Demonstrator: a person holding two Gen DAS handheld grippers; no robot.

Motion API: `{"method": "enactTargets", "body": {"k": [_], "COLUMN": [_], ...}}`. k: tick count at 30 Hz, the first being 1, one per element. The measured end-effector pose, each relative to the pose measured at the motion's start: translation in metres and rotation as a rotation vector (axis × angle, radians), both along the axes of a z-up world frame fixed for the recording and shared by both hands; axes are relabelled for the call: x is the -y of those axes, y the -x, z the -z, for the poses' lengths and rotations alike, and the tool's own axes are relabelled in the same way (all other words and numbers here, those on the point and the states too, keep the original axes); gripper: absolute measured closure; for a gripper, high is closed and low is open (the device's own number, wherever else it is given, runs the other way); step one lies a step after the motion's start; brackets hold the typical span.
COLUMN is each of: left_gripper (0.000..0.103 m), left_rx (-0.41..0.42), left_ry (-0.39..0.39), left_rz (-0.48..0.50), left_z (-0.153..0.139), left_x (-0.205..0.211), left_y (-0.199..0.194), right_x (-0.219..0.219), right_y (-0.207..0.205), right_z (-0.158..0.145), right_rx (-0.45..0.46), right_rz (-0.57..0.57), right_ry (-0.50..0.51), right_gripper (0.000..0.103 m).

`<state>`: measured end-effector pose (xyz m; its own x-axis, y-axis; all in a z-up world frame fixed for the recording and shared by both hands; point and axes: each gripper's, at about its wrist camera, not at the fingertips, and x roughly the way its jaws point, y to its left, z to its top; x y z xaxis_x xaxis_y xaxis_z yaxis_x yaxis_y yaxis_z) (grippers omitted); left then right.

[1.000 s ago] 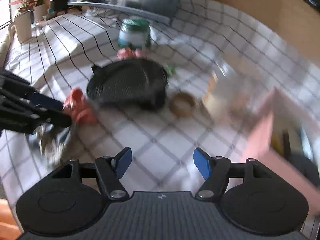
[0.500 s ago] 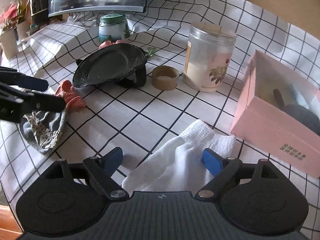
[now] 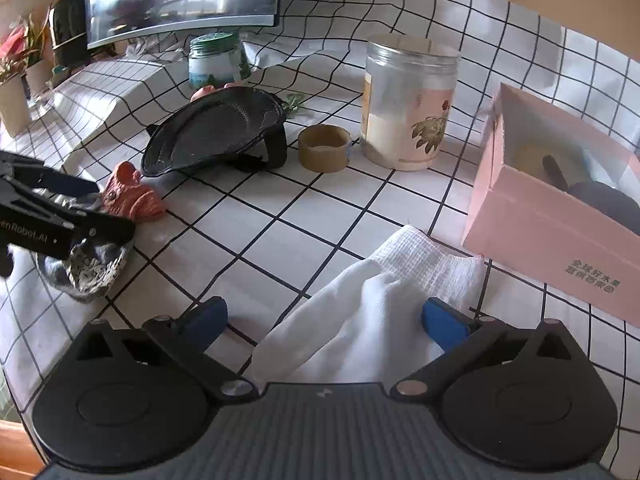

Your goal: Organize soft objects

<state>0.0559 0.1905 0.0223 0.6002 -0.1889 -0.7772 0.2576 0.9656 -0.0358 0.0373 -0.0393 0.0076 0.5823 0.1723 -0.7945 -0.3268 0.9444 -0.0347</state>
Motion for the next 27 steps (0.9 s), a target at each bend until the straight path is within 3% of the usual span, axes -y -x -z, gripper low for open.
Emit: {"method": "enactTargets", "body": {"k": [4,7,10,11,16,17,20,23,27], "left_gripper": [0.021,0.040,0.066,0.069,0.070,0.076,0.079,0.080,0.080], "left_rx": [0.026,0.057,0.048,0.044,0.033,0.028,0.015,0.023,-0.005], "left_ry": [-0.022,-0.026,0.001,0.019,0.080,0.076,0.103,0.131,0.147], "left_rz": [0.005,0.049,0.068,0.066,0.037,0.036,0.023,0.039,0.090], "left_z": [0.002,0.001,-0.002,-0.002,-0.002,-0.003,-0.006,-0.012,-0.018], "left_x": [0.006,0.009,0.008,0.007,-0.001,-0.001,-0.001,0.004,0.019], "left_y": [0.010,0.021,0.022,0.022,0.024,0.024,0.026,0.031,0.033], "right_x": [-0.002,-0.005,-0.006,-0.006,-0.006,-0.006,-0.003,0.012,0.035], "right_y": [0.000,0.002,0.004,0.004,0.000,-0.002,0.000,0.007,-0.007], "right_z": [0.000,0.000,0.000,0.000,-0.002,-0.004,-0.016,-0.033,-0.033], "right_rx": [-0.004,-0.005,0.000,0.001,-0.009,-0.028,-0.049,-0.003,-0.076], "right_rz": [0.043,0.076,0.087,0.086,0.027,0.022,0.011,0.103,0.252], "right_ry": [0.002,0.012,0.013,0.011,0.027,0.035,0.044,0.021,-0.079], "right_gripper": [0.000,0.000,0.000,0.000,0.000,0.000,0.003,0.003,0.003]}}
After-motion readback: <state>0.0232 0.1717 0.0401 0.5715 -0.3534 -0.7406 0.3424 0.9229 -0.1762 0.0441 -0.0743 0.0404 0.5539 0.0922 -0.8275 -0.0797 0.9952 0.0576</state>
